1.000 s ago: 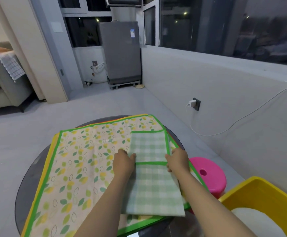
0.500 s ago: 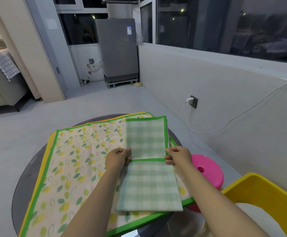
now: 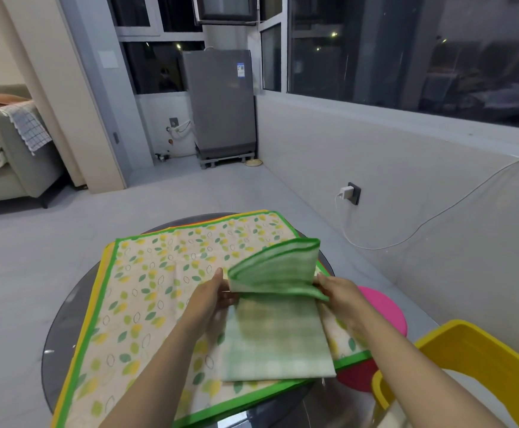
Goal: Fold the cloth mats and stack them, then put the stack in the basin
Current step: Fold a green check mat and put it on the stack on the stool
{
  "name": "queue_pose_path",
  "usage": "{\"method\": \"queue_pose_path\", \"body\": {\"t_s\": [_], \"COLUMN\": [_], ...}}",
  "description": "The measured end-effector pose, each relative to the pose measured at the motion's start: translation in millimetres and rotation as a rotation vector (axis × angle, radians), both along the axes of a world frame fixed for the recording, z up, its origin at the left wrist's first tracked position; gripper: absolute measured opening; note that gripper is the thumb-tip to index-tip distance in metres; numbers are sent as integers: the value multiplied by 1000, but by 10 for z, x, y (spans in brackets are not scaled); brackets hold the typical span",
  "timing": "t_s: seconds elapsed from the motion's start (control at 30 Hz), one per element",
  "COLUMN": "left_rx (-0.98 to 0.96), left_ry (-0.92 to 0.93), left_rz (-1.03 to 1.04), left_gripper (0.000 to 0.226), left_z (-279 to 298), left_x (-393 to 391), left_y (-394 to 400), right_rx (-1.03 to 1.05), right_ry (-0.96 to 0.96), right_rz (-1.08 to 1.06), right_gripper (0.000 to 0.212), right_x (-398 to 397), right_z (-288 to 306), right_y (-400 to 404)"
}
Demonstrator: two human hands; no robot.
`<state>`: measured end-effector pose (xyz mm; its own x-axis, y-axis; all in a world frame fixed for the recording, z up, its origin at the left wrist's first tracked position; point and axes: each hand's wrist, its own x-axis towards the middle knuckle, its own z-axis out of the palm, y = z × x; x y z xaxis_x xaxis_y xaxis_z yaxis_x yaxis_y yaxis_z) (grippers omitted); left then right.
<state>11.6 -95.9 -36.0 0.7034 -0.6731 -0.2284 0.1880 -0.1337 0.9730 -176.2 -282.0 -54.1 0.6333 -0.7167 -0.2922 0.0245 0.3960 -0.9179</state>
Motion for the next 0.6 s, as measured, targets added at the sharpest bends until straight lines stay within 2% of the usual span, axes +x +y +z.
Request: {"method": "queue_pose_path", "body": {"t_s": [0.13, 0.23, 0.47, 0.6], "left_rx": [112, 181, 215, 206], "left_ry": [-218, -371, -500, -593], "left_rz": [-25, -56, -87, -101], "left_gripper": [41, 33, 13, 10], "left_z": [-42, -63, -99, -126], "left_x": [-28, -56, -143, -177], "left_y": [97, 127, 116, 124], "right_rx": [-94, -250, -428, -537], "right_ry": [66, 167, 288, 353], "right_rz": [39, 90, 148, 197], "right_gripper": [15, 13, 19, 24], "right_x": [-89, -135, -139, -131], "right_z": [25, 90, 142, 171], "right_y": [74, 125, 172, 198]}}
